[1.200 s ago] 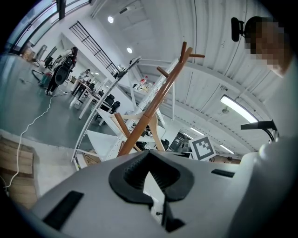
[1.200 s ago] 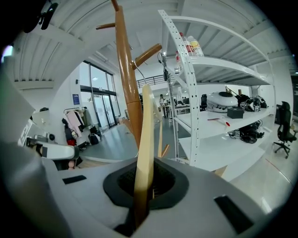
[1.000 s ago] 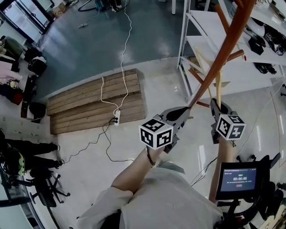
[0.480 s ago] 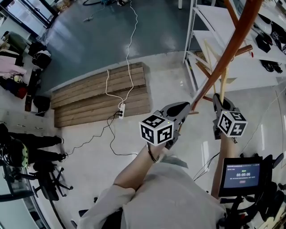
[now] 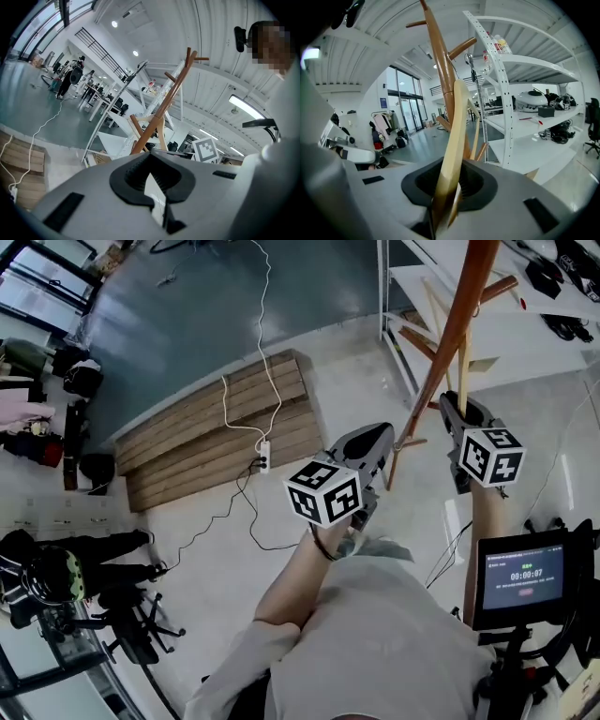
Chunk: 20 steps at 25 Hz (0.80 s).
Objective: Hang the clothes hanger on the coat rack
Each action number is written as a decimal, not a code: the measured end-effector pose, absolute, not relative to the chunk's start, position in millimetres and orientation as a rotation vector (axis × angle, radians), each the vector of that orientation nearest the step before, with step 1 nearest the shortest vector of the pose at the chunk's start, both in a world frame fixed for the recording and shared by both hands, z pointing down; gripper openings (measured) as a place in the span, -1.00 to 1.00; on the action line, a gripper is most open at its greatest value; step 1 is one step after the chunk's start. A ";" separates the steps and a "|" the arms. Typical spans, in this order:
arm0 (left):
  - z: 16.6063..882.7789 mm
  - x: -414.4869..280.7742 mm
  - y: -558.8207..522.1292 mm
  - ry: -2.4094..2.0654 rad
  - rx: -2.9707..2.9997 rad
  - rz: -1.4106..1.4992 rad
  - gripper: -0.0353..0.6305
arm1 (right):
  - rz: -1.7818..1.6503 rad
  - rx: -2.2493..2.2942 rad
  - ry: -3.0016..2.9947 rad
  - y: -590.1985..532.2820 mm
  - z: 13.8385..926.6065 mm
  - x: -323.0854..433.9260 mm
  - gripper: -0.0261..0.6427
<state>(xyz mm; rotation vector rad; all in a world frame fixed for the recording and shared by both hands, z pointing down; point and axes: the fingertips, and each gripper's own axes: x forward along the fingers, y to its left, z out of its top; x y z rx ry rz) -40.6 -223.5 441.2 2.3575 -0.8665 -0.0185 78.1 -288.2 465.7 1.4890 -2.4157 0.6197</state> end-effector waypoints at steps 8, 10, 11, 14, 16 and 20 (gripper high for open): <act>448.0 -41.9 -218.5 -0.887 2.338 -0.022 -0.88 | 0.630 1.466 -2.491 -288.9 460.6 70.3 -0.43; 448.2 -43.7 -218.3 -0.892 2.335 -0.023 -0.88 | 0.607 1.480 -2.494 -289.5 458.7 69.9 -0.33; 448.0 -44.7 -218.3 -0.894 2.334 -0.024 -0.88 | 0.595 1.488 -2.490 -290.0 457.7 70.2 -0.33; 447.3 -46.7 -218.5 -0.903 2.332 -0.027 -0.88 | 0.577 1.514 -2.482 -292.2 454.9 73.4 -0.33; 447.8 -48.2 -218.2 -0.909 2.328 -0.029 -0.88 | 0.560 1.543 -2.470 -293.9 452.9 77.9 -0.32; 450.7 -52.9 -215.7 -0.918 2.313 -0.034 -0.88 | 0.526 1.607 -2.445 -297.3 447.1 88.0 -0.32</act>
